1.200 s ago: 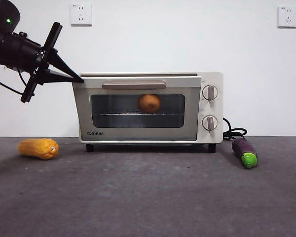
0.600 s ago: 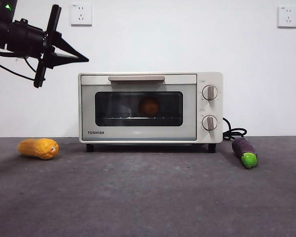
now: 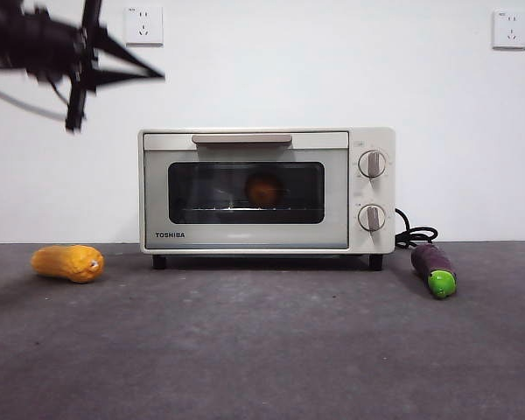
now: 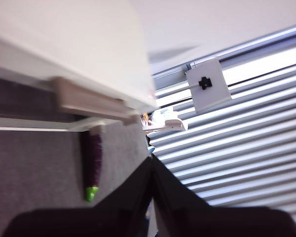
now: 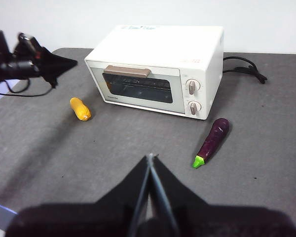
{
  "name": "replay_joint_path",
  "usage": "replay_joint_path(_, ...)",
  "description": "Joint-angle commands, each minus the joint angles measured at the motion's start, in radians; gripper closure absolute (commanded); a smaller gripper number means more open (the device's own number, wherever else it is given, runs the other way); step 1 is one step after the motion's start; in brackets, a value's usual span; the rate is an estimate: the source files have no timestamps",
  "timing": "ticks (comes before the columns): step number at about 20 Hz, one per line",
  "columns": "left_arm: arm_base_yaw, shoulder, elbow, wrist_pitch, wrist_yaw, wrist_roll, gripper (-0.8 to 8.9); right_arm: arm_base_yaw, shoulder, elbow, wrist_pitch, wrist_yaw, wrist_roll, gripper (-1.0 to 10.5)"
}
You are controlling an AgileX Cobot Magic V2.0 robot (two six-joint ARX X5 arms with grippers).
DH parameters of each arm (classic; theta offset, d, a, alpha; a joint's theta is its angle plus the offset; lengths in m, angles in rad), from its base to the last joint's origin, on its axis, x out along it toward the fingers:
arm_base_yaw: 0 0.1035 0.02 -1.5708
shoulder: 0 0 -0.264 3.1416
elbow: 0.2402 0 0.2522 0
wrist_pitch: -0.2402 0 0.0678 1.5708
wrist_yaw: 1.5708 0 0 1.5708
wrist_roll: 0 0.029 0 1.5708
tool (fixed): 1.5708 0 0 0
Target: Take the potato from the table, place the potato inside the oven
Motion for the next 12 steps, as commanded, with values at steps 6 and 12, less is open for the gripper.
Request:
replay_joint_path(6,-0.013,-0.391,-0.002,-0.45,-0.147,0.429,8.21,0.0,-0.003,-0.006,-0.023,-0.005,-0.045,9.5)
replay_joint_path(12,-0.024,-0.733,-0.002,-0.887,-0.462,0.669,8.21,0.0,-0.003,-0.006,-0.023,-0.03,-0.072,9.5)
